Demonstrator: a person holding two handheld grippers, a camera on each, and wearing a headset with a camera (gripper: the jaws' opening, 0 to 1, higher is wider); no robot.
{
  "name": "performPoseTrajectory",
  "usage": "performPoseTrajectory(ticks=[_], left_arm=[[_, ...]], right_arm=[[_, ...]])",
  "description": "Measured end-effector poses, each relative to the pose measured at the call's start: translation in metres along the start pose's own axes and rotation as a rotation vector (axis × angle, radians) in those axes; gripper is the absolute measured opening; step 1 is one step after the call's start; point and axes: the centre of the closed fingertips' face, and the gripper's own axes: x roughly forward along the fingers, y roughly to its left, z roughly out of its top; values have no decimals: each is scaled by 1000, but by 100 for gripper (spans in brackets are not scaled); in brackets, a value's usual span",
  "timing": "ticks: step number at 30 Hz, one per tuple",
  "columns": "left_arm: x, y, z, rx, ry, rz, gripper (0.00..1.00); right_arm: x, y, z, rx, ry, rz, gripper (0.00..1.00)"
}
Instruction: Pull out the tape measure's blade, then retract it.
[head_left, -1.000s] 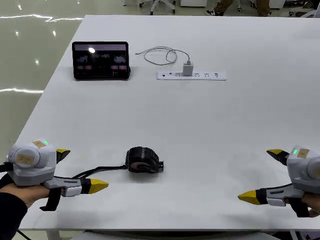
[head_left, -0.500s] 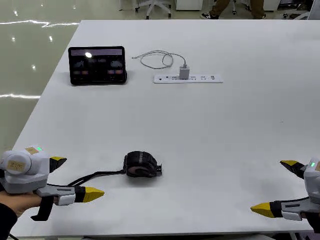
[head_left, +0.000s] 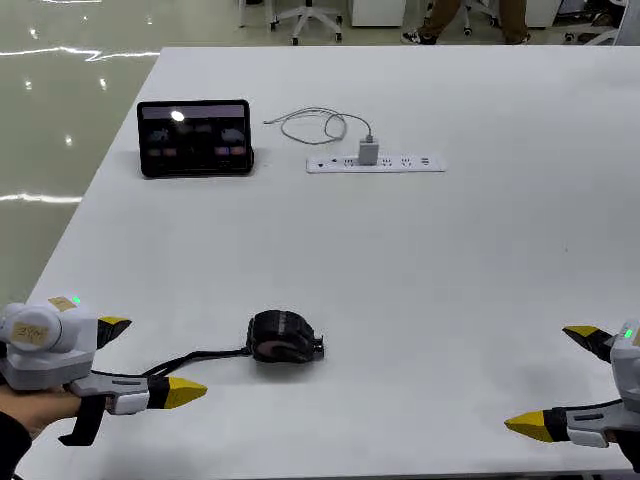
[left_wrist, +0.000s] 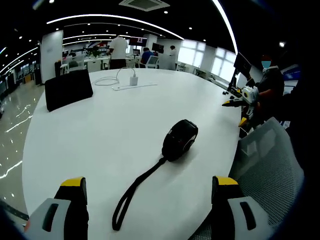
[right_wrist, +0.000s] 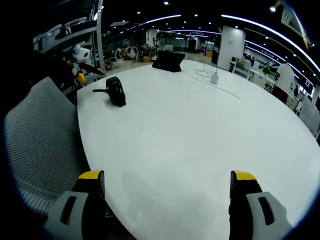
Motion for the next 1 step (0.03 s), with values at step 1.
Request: performPoseTrajectory(ticks=[1], left_arm=[[0, 2, 2, 8, -5, 8, 100]], right_arm=[[0, 0, 1, -1, 0, 1, 100]])
